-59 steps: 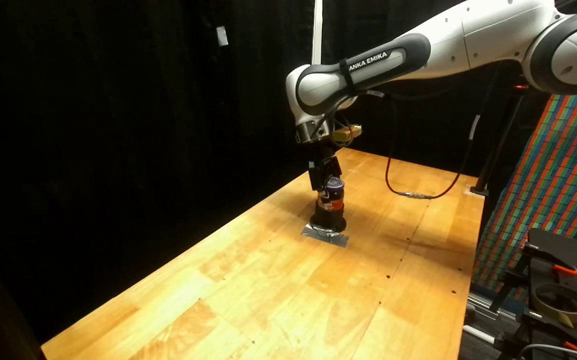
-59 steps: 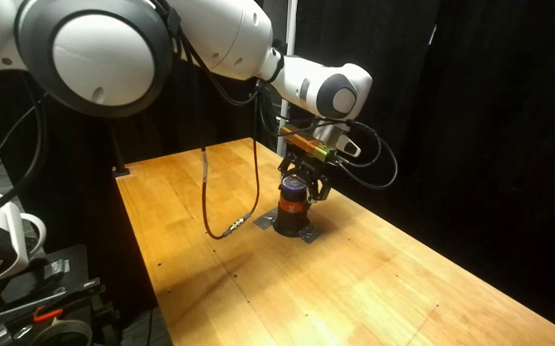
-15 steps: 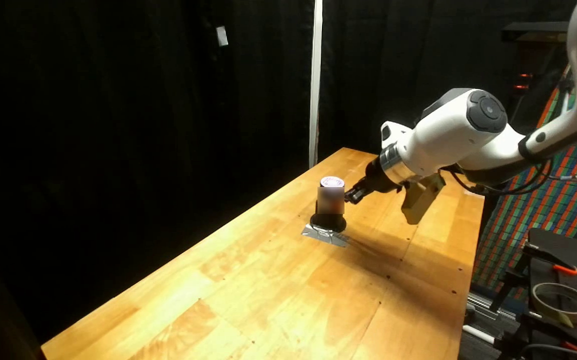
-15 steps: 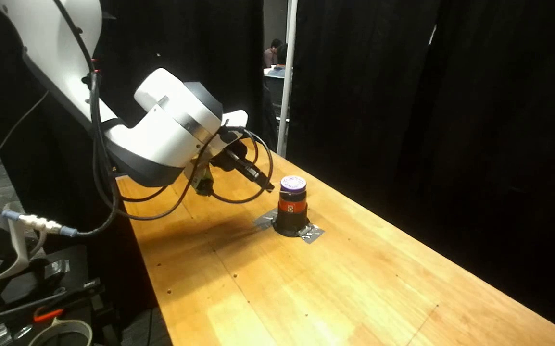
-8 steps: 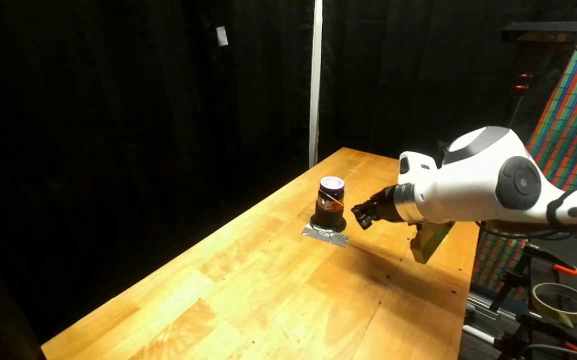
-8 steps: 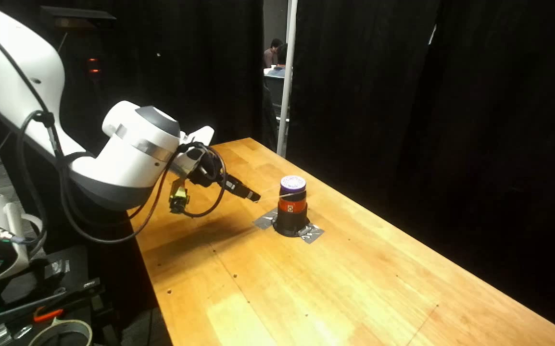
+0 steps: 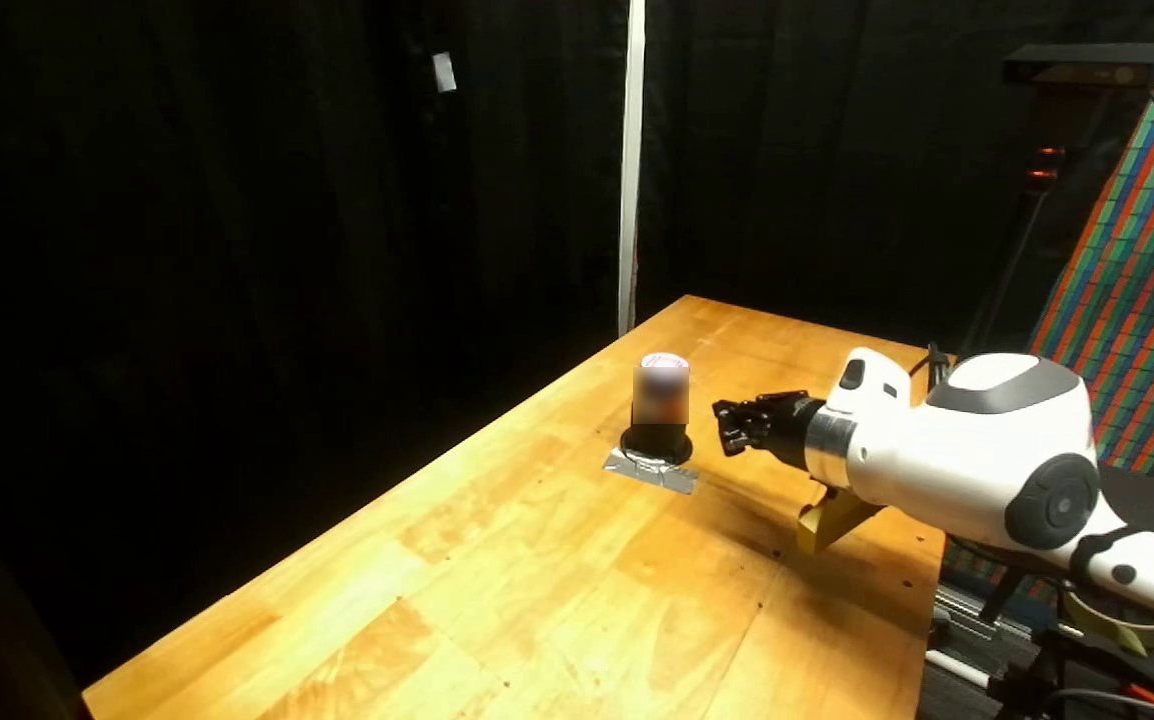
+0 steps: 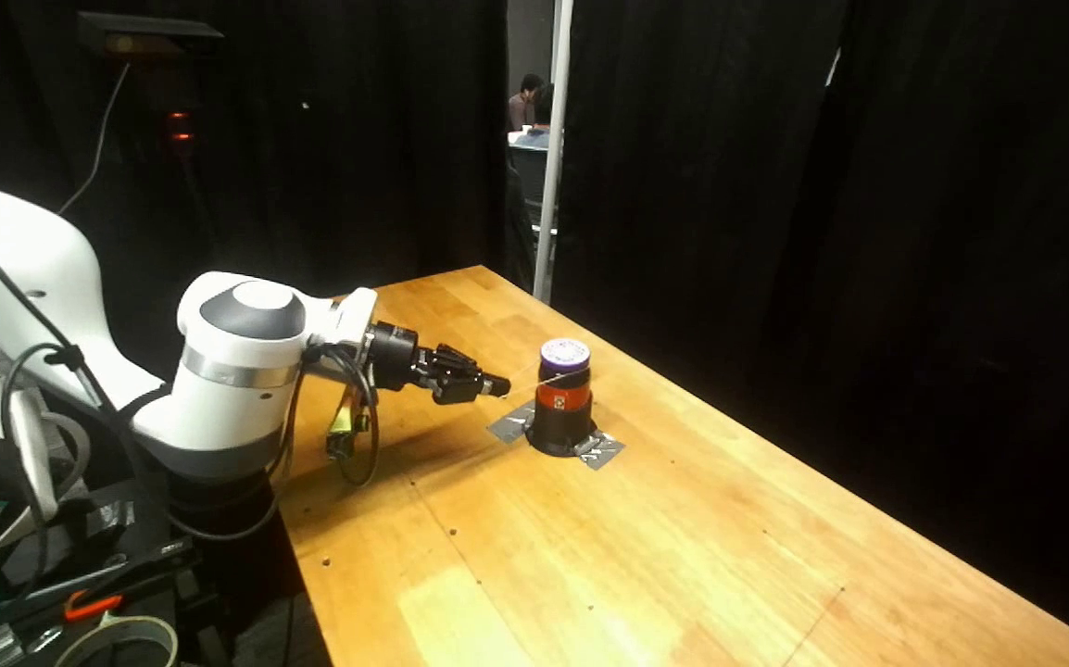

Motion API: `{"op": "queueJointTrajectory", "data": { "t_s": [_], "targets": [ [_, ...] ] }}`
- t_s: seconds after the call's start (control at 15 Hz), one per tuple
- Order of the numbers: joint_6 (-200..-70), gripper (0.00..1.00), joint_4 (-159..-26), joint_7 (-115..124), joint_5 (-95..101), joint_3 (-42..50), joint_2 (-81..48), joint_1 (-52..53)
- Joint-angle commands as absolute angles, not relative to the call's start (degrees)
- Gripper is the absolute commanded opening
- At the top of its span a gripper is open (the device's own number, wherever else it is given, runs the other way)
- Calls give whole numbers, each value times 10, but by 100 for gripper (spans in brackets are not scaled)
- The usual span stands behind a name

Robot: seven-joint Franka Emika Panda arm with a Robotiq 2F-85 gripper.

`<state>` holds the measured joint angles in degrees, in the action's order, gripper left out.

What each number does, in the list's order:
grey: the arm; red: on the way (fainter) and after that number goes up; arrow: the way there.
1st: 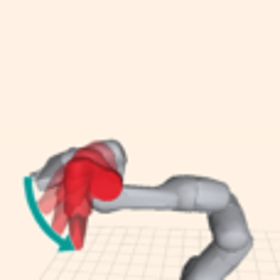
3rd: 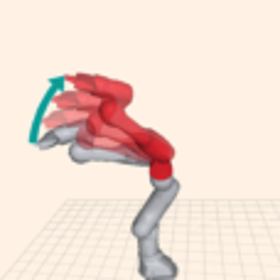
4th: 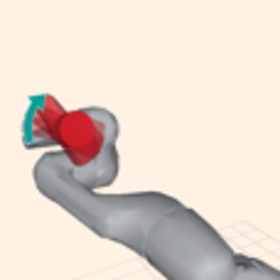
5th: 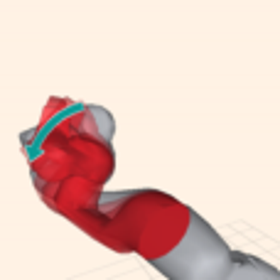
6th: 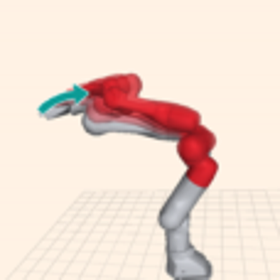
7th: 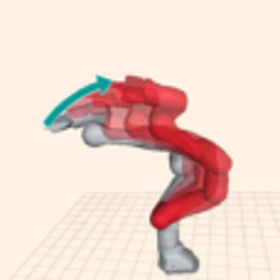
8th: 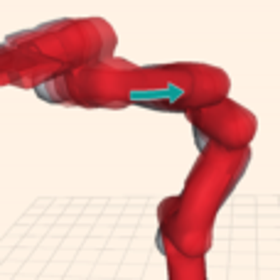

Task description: Put the rubber band around the brown cup

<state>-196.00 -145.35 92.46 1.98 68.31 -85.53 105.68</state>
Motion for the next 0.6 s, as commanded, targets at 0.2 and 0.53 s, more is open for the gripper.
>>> {"op": "queueJointTrajectory", "data": {
  "t_s": [0.2, 0.53],
  "targets": [
    [-1934, 10, -1524, 784, -192, 721, -865, 1135],
    [-1982, 35, -1529, 710, -244, 716, -834, 1098]
  ]
}}
